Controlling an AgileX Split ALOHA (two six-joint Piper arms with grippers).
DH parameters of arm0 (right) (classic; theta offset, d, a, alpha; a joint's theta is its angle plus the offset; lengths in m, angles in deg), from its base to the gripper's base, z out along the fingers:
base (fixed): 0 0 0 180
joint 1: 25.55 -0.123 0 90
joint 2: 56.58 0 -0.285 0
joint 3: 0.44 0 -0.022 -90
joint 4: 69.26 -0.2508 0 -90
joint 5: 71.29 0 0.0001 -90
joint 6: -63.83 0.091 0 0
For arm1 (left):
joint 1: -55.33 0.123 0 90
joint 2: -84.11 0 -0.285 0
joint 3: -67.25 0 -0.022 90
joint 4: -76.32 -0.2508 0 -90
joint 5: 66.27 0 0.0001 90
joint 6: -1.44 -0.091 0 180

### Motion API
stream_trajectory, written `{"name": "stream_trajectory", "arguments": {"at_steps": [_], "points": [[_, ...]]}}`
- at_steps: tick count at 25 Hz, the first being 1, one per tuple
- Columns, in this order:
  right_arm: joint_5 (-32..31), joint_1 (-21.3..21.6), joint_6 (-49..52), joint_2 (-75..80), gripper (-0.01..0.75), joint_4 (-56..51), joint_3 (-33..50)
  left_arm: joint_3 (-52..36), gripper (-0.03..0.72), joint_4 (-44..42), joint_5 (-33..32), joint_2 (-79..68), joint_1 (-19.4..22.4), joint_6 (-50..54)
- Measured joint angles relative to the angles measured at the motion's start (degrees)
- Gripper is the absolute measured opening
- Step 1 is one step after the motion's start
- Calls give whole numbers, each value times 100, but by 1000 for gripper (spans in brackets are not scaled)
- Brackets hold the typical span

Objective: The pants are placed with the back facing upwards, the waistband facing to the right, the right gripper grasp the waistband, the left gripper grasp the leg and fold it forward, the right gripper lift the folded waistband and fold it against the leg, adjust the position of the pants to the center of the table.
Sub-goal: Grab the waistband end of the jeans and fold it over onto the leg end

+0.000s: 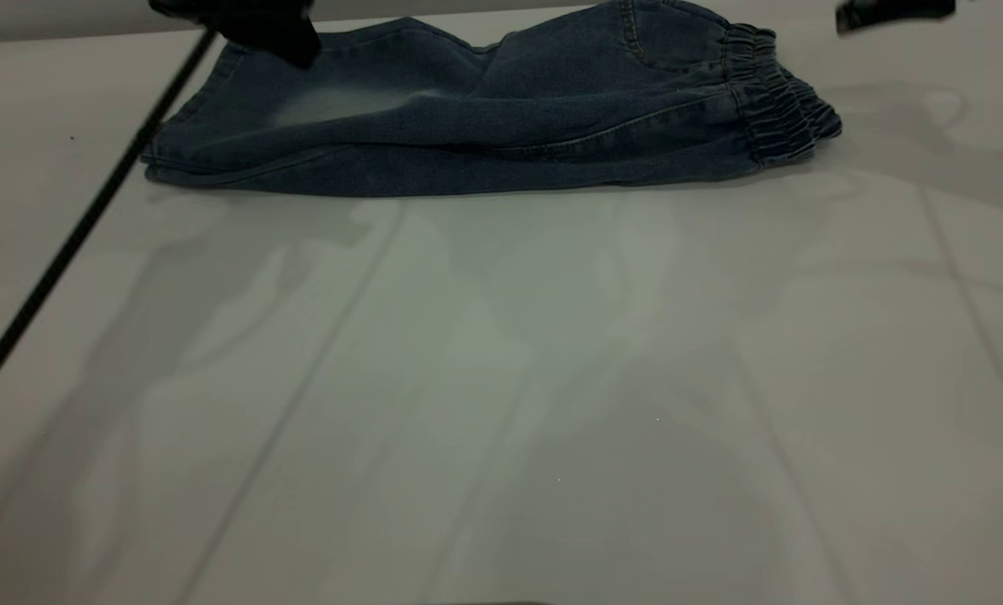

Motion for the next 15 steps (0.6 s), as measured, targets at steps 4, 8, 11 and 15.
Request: {"name": "stream_trajectory", "arguments": {"at_steps": [4, 8, 11, 15], "points": [[182, 0, 37, 231, 598, 234, 0, 0, 412, 134, -36, -150, -35, 87], [393, 0, -482, 471, 594, 37, 0, 8, 412, 293, -18, -302, -35, 165], [440, 0, -1089, 623, 594, -435, -7, 115, 412, 474, 16, -469, -35, 217], [395, 0, -1630, 789, 594, -930, -148, 276, 412, 679, 31, -615, -35, 237]]}}
